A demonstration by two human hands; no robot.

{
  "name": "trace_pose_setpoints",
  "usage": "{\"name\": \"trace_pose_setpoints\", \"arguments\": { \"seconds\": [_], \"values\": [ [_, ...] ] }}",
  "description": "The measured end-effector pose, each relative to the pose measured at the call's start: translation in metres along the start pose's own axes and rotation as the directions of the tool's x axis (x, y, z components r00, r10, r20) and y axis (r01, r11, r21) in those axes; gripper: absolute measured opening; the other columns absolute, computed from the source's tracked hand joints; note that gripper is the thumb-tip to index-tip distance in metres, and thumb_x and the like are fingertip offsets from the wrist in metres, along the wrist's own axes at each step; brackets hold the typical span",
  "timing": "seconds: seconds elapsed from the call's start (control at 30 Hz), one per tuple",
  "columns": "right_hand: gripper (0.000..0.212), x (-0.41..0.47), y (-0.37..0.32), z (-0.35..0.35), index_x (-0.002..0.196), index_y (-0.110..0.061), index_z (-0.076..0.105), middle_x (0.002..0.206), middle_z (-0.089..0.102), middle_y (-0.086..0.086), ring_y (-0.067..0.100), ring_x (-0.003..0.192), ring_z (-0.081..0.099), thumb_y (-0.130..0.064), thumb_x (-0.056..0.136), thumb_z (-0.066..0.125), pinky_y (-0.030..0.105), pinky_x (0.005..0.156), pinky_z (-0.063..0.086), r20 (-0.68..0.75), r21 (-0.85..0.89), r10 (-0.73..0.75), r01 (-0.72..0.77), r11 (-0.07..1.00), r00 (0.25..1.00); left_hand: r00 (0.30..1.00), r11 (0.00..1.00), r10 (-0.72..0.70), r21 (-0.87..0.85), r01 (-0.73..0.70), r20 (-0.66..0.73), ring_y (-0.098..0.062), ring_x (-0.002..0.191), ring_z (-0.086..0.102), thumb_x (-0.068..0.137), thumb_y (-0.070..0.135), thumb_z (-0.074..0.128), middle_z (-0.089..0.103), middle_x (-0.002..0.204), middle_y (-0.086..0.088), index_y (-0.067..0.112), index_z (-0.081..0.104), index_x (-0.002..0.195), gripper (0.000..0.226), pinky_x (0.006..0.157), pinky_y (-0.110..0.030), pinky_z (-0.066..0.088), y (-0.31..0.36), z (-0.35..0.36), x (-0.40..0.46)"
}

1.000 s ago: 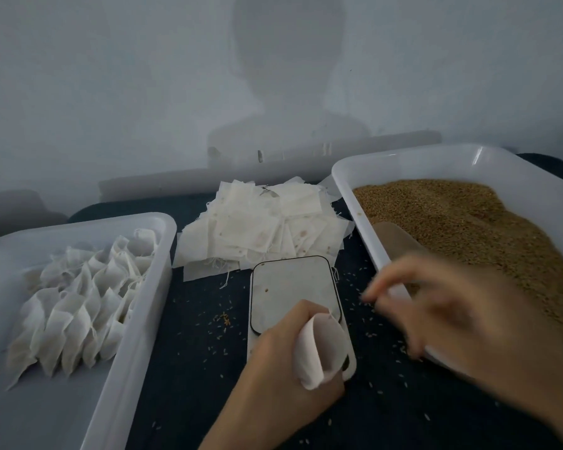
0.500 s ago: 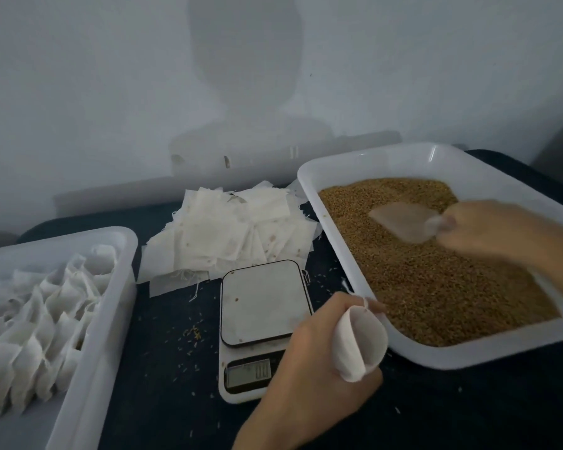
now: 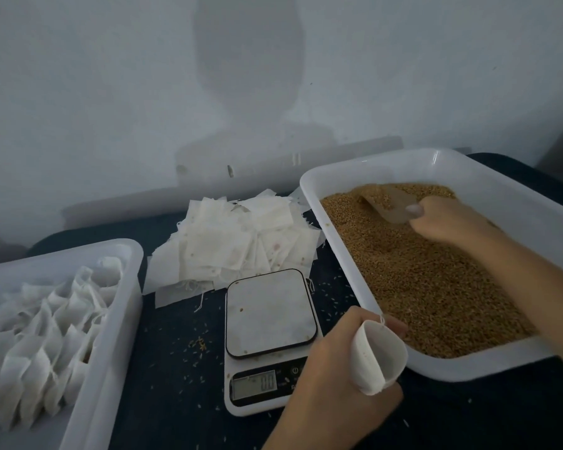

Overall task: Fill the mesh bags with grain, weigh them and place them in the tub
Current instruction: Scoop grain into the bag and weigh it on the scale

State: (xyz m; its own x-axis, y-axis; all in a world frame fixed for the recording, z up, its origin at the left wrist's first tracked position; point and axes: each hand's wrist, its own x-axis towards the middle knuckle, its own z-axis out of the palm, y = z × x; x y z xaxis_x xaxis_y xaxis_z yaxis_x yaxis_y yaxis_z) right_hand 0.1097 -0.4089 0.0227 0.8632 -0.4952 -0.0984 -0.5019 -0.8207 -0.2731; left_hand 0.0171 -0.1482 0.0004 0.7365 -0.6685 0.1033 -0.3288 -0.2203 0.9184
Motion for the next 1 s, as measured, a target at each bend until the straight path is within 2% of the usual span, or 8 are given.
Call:
{"name": "trace_pose_setpoints", "arguments": {
  "seconds": [0.07, 0.17, 0.43, 0.53, 0.63, 0.73, 0.87, 1.0],
  "values": [
    [0.029, -0.004, 0.010, -0.002, 0.102, -0.011, 0.062, 0.084, 0.066, 0.009, 0.021, 0.072, 0.063, -0.030, 0.100, 0.040, 0.035, 0.067, 0.050, -0.047, 0.098, -0.009, 0.013, 0.995, 0.999, 1.000, 1.000, 0.004, -0.010, -0.004, 0.005, 0.005, 0.104, 0.056, 0.075, -0.001, 0.069, 0.061, 0.111, 0.023, 0.018, 0.055, 0.112, 0.044, 0.083, -0.008, 0.042, -0.001, 0.001, 0.000],
    [0.017, -0.019, 0.022, -0.007, 0.091, -0.013, 0.058, 0.077, 0.064, 0.010, 0.021, 0.065, 0.059, -0.027, 0.097, 0.050, 0.039, 0.067, 0.050, -0.045, 0.306, -0.015, 0.029, 0.952, 0.999, 1.000, 0.999, 0.030, -0.021, -0.030, 0.000, 0.003, 0.105, 0.057, 0.074, -0.004, 0.069, 0.063, 0.116, 0.012, 0.011, 0.055, 0.112, 0.043, 0.085, -0.008, 0.041, -0.002, 0.000, 0.001],
    [0.019, -0.056, 0.026, -0.009, 0.109, -0.011, 0.063, 0.078, 0.063, 0.005, 0.017, 0.067, 0.056, -0.019, 0.092, 0.059, 0.027, 0.059, 0.040, 0.003, 0.374, -0.030, 0.027, 0.927, 1.000, 1.000, 0.998, 0.006, -0.057, -0.006, 0.010, 0.004, 0.102, 0.058, 0.073, -0.002, 0.067, 0.063, 0.115, 0.015, 0.018, 0.057, 0.111, 0.043, 0.083, -0.012, 0.045, -0.001, 0.001, -0.001],
    [0.023, -0.075, 0.020, -0.022, 0.112, -0.017, 0.063, 0.070, 0.062, -0.004, 0.009, 0.061, 0.057, -0.019, 0.089, 0.061, 0.021, 0.055, 0.037, -0.038, 0.422, -0.142, 0.145, 0.895, 0.989, 1.000, 0.986, 0.001, -0.164, -0.002, -0.007, 0.002, 0.083, 0.060, 0.071, 0.001, 0.063, 0.068, 0.102, 0.013, 0.026, 0.060, 0.100, 0.038, 0.069, -0.015, 0.046, 0.000, -0.008, -0.004],
    [0.023, -0.099, 0.015, -0.045, 0.102, -0.028, 0.067, 0.058, 0.065, -0.007, 0.001, 0.045, 0.053, -0.035, 0.081, 0.065, 0.020, 0.049, 0.038, -0.032, 0.407, -0.304, 0.290, 0.866, 0.952, 0.971, 0.979, -0.090, -0.201, 0.045, -0.223, -0.001, 0.062, 0.056, 0.068, 0.014, 0.064, 0.065, 0.081, 0.008, 0.026, 0.062, 0.091, 0.026, 0.054, -0.016, 0.044, -0.002, -0.029, -0.006],
    [0.039, -0.123, 0.002, -0.070, 0.097, -0.041, 0.069, 0.068, 0.070, -0.014, -0.002, 0.049, 0.058, -0.064, 0.066, 0.067, 0.016, 0.045, 0.045, 0.058, 0.439, -0.454, 0.386, 0.811, 0.889, 0.899, 0.992, -0.126, -0.043, 0.119, -0.420, -0.001, 0.065, 0.059, 0.068, 0.022, 0.069, 0.063, 0.080, 0.011, 0.026, 0.057, 0.090, 0.025, 0.052, -0.015, 0.046, -0.009, -0.053, -0.004],
    [0.057, -0.139, -0.017, -0.090, 0.100, -0.067, 0.058, 0.087, 0.068, -0.034, -0.014, 0.078, 0.063, -0.088, 0.047, 0.051, 0.018, 0.061, 0.047, 0.196, 0.317, -0.569, 0.498, 0.807, 0.799, 0.850, 0.973, -0.136, 0.093, 0.211, -0.509, -0.004, 0.076, 0.058, 0.072, 0.018, 0.071, 0.059, 0.086, 0.010, 0.034, 0.051, 0.097, 0.036, 0.051, -0.011, 0.045, -0.015, -0.070, -0.005],
    [0.055, -0.143, -0.030, -0.098, 0.098, -0.074, 0.052, 0.082, 0.065, -0.038, -0.014, 0.076, 0.062, -0.093, 0.047, 0.044, 0.018, 0.064, 0.048, 0.261, 0.221, -0.625, 0.585, 0.780, 0.735, 0.872, 0.967, -0.127, 0.138, 0.216, -0.472, -0.005, 0.075, 0.059, 0.072, 0.015, 0.073, 0.060, 0.084, 0.011, 0.036, 0.048, 0.098, 0.041, 0.051, -0.012, 0.044, -0.013, -0.074, -0.011]
  ]
}}
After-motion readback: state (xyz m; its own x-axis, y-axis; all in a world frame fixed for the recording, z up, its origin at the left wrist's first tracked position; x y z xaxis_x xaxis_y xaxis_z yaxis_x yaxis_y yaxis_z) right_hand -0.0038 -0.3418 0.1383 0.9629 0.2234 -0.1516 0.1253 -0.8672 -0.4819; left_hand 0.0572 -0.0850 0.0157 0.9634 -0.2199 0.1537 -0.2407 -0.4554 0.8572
